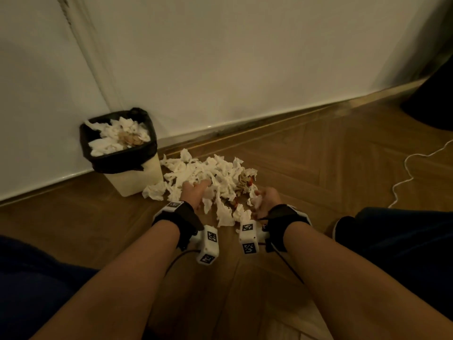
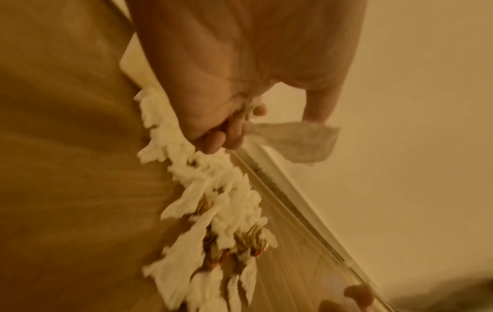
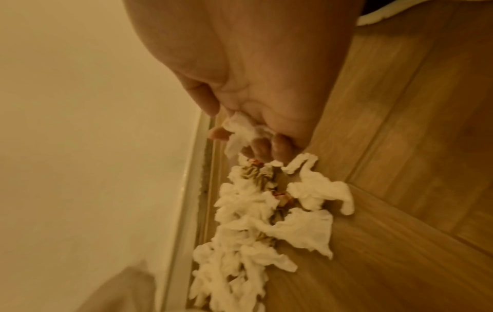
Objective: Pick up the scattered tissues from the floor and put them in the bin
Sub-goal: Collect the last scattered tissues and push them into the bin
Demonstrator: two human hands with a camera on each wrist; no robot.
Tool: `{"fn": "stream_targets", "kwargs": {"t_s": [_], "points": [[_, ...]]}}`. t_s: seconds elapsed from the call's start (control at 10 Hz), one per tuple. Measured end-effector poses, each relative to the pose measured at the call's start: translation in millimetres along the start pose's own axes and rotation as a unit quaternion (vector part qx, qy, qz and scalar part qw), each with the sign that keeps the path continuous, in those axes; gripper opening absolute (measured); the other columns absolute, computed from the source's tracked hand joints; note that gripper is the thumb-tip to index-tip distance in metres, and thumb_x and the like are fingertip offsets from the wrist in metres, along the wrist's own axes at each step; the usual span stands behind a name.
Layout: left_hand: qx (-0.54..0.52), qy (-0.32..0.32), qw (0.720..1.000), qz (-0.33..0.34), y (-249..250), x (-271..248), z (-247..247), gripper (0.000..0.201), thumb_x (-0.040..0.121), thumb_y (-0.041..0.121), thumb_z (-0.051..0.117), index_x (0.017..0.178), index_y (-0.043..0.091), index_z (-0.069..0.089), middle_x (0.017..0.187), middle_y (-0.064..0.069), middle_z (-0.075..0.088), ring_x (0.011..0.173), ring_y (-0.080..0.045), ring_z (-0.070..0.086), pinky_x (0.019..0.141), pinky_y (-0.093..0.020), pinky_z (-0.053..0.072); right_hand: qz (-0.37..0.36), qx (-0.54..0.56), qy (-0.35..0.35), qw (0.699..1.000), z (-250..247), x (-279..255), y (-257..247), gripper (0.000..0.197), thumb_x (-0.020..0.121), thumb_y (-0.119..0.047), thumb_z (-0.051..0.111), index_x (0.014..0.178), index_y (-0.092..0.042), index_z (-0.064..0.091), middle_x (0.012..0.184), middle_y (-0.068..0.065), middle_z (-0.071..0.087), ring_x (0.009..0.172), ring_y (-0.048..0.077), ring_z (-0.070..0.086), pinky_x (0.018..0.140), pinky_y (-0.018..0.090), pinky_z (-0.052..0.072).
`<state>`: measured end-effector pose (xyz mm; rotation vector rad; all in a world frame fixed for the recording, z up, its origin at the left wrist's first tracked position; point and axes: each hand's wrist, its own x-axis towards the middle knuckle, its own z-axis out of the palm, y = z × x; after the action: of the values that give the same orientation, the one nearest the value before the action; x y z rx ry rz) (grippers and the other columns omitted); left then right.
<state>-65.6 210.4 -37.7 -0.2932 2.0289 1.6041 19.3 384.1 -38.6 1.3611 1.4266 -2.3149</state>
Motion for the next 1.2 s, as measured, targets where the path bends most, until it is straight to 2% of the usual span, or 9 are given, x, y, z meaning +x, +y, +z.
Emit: {"fn": "stream_targets", "kwargs": {"t_s": [0.1, 0.2, 0.3, 0.4, 0.6, 0.9, 1.0, 1.1, 1.2], "points": [[0.221, 0.045, 0.969, 0.103, 40, -8, -31, 0.061, 0.084, 0.006, 0.064, 0.136, -0.006, 0.033, 0.139, -0.020, 0.042, 0.126, -0.036, 0.044, 0.103, -0.040, 0.040, -0.069, -0.132, 0.002, 0.989, 32, -20, -23, 0.026, 0.098, -0.016, 0.034, 0.075, -0.018, 0.043, 0.076, 0.000, 0.042, 0.064, 0.013, 0.043, 0.063, 0.028, 0.044], [0.342, 0.085, 0.920, 0.169, 86, -14, -69, 0.044, 0.091, 0.001, 0.049, 0.132, -0.008, 0.040, 0.134, -0.027, 0.043, 0.123, -0.039, 0.045, 0.103, -0.041, 0.039, -0.118, -0.218, -0.020, 0.968, 64, -35, -48, 0.024, 0.100, -0.018, 0.038, 0.114, -0.008, 0.055, 0.098, 0.008, 0.057, 0.086, 0.023, 0.059, 0.072, 0.022, 0.051], [0.361, 0.131, 0.902, 0.198, 126, -19, -109, 0.035, 0.092, 0.005, 0.047, 0.125, -0.007, 0.049, 0.128, -0.026, 0.051, 0.118, -0.039, 0.050, 0.100, -0.041, 0.041, -0.189, -0.248, -0.025, 0.950, 98, -43, -71, 0.041, 0.099, -0.010, 0.042, 0.139, -0.001, 0.040, 0.143, 0.017, 0.043, 0.127, 0.030, 0.047, 0.071, 0.010, 0.050], [0.363, 0.196, 0.888, 0.202, 154, -17, -147, 0.037, 0.092, 0.009, 0.050, 0.127, -0.002, 0.048, 0.135, -0.027, 0.041, 0.121, -0.042, 0.045, 0.100, -0.043, 0.039, -0.177, -0.198, -0.064, 0.962, 146, -37, -87, 0.037, 0.094, -0.002, 0.049, 0.130, 0.003, 0.050, 0.132, 0.022, 0.052, 0.121, 0.034, 0.052, 0.097, 0.034, 0.047], [0.366, 0.230, 0.884, 0.181, 163, 17, -206, 0.043, 0.092, 0.012, 0.051, 0.134, 0.004, 0.042, 0.143, -0.026, 0.028, 0.125, -0.041, 0.041, 0.101, -0.043, 0.037, -0.268, -0.219, -0.076, 0.935, 210, -29, -95, 0.013, 0.085, -0.004, 0.065, 0.084, -0.016, 0.059, 0.074, 0.007, 0.064, 0.053, 0.013, 0.065, 0.045, 0.020, 0.051], [0.404, 0.150, 0.883, 0.189, 126, 76, -238, 0.045, 0.094, -0.004, 0.036, 0.137, 0.005, 0.045, 0.138, -0.023, 0.044, 0.123, -0.037, 0.046, 0.104, -0.038, 0.037, -0.305, -0.359, -0.113, 0.875, 310, 18, -76, 0.008, 0.088, -0.014, 0.062, 0.091, -0.014, 0.069, 0.068, 0.002, 0.066, 0.065, 0.018, 0.065, 0.074, 0.033, 0.058], [0.409, 0.149, 0.879, 0.193, 117, 96, -243, 0.037, 0.093, -0.003, 0.040, 0.127, 0.007, 0.052, 0.129, -0.019, 0.052, 0.114, -0.035, 0.052, 0.095, -0.036, 0.043, -0.334, -0.419, -0.094, 0.839, 336, 30, -67, 0.016, 0.089, -0.015, 0.059, 0.100, -0.012, 0.071, 0.080, 0.005, 0.070, 0.074, 0.019, 0.067, 0.080, 0.032, 0.057], [0.431, 0.163, 0.866, 0.195, 115, 103, -238, 0.030, 0.093, 0.003, 0.044, 0.120, 0.010, 0.053, 0.122, -0.016, 0.057, 0.108, -0.033, 0.056, 0.084, -0.032, 0.043, -0.384, -0.561, -0.055, 0.731, 355, 32, -62, 0.027, 0.094, -0.013, 0.052, 0.115, -0.007, 0.066, 0.121, 0.012, 0.063, 0.111, 0.026, 0.058, 0.097, 0.028, 0.045], [0.511, 0.166, 0.832, 0.141, 114, 112, -235, 0.035, 0.095, 0.017, 0.047, 0.130, 0.016, 0.048, 0.135, -0.013, 0.049, 0.121, -0.032, 0.048, 0.102, -0.040, 0.040, -0.381, -0.675, -0.077, 0.627, 365, 34, -50, 0.038, 0.100, -0.015, 0.037, 0.135, 0.001, 0.044, 0.138, 0.017, 0.044, 0.126, 0.030, 0.044, 0.104, 0.033, 0.034]]}}
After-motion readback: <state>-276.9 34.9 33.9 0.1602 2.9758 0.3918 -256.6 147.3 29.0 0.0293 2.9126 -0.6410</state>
